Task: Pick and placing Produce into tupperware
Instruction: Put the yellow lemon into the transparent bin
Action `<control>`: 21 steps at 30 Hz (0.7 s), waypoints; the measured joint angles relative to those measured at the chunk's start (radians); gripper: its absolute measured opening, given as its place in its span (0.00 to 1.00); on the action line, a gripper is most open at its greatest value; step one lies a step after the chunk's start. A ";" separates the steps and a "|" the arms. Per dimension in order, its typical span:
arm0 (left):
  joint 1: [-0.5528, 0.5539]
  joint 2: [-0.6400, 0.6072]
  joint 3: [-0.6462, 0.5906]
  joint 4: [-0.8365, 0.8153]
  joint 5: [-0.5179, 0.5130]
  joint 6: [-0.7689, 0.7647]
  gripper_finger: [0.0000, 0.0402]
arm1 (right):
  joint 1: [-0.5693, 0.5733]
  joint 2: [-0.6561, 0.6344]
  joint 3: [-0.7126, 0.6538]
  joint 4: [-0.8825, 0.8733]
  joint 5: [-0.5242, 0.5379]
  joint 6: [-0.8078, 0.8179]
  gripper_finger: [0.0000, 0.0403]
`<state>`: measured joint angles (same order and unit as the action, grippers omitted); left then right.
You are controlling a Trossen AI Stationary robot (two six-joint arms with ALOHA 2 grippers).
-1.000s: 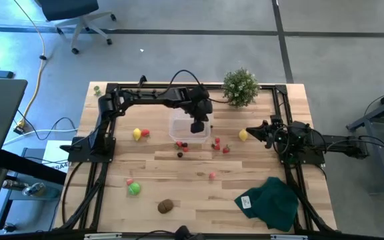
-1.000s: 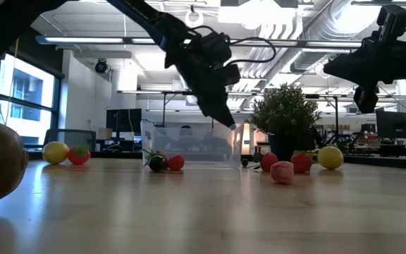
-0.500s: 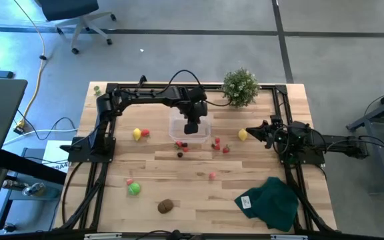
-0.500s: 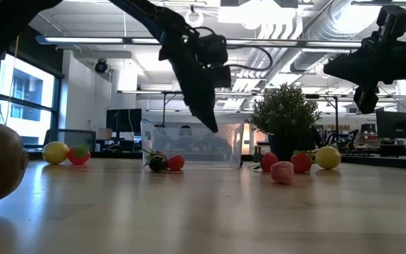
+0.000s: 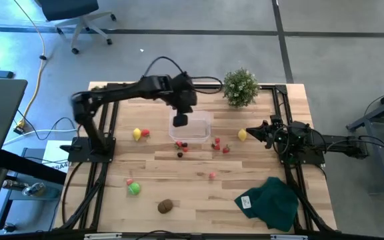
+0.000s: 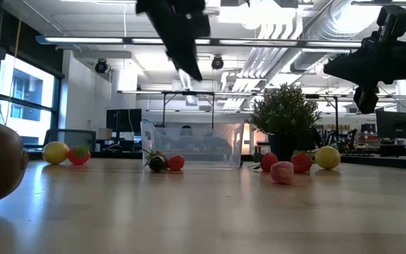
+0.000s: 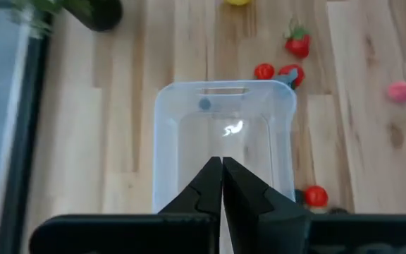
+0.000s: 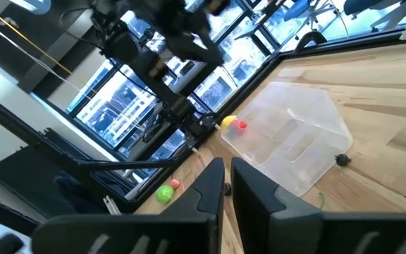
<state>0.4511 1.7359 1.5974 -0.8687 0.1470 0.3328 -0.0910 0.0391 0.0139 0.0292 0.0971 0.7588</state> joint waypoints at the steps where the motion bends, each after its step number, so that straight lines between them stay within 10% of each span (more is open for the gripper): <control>1: -0.004 -0.028 0.000 -0.014 -0.017 0.002 0.01 | 0.000 0.000 0.000 0.000 0.000 0.000 0.05; 13: -0.108 -0.336 -0.023 -0.248 -0.180 0.002 0.01 | 0.000 0.000 0.000 0.004 -0.024 -0.022 0.05; 21: -0.109 -0.621 -0.316 -0.177 -0.199 -0.027 0.01 | 0.000 0.000 0.000 0.005 -0.046 -0.026 0.05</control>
<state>0.3416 1.1150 1.2812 -1.0455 -0.0517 0.3059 -0.0910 0.0387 0.0139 0.0339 0.0509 0.7326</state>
